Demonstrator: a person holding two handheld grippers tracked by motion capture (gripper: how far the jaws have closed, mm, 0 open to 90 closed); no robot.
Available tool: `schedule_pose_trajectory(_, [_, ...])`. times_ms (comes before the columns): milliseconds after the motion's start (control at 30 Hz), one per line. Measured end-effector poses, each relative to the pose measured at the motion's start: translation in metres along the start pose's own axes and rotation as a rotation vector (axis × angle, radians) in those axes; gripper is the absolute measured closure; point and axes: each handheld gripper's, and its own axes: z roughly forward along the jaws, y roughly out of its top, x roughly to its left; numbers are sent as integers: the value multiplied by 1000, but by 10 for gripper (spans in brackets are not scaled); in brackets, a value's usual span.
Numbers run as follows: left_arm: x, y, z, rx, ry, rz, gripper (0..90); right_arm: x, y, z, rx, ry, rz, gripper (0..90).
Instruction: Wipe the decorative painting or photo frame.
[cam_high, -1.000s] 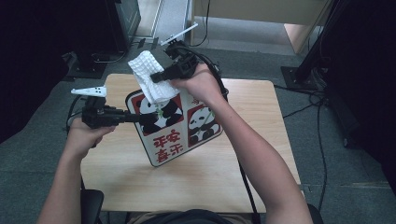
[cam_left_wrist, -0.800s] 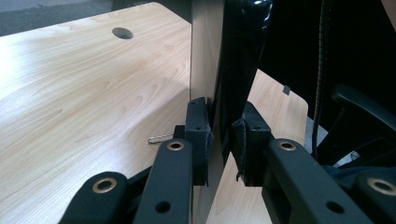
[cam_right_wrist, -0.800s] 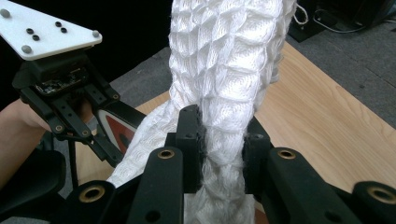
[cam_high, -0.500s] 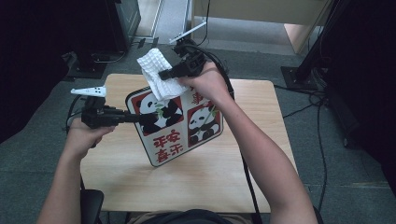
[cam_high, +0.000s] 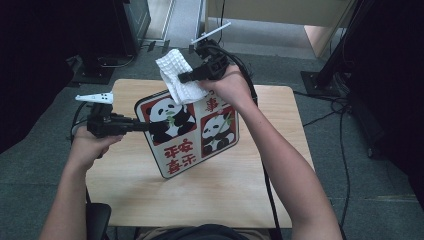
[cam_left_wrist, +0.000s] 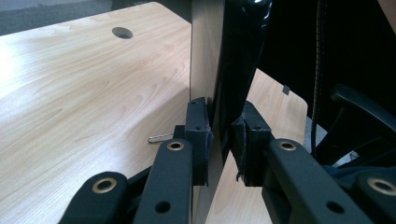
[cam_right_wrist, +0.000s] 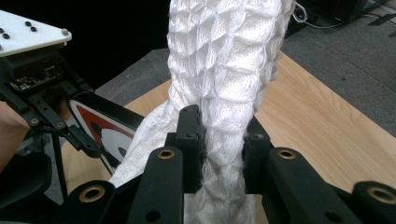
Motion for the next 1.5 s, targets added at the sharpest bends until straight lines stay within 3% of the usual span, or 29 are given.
schedule_pose_trajectory(600, [1, -1, -1, -1, -2, -3, 776, -19, -6, -17, 1, -35, 35, 750])
schedule_pose_trajectory(1500, [2, -1, -1, -2, -7, -7, 778, -39, -14, -33, 10, -67, 48, 743])
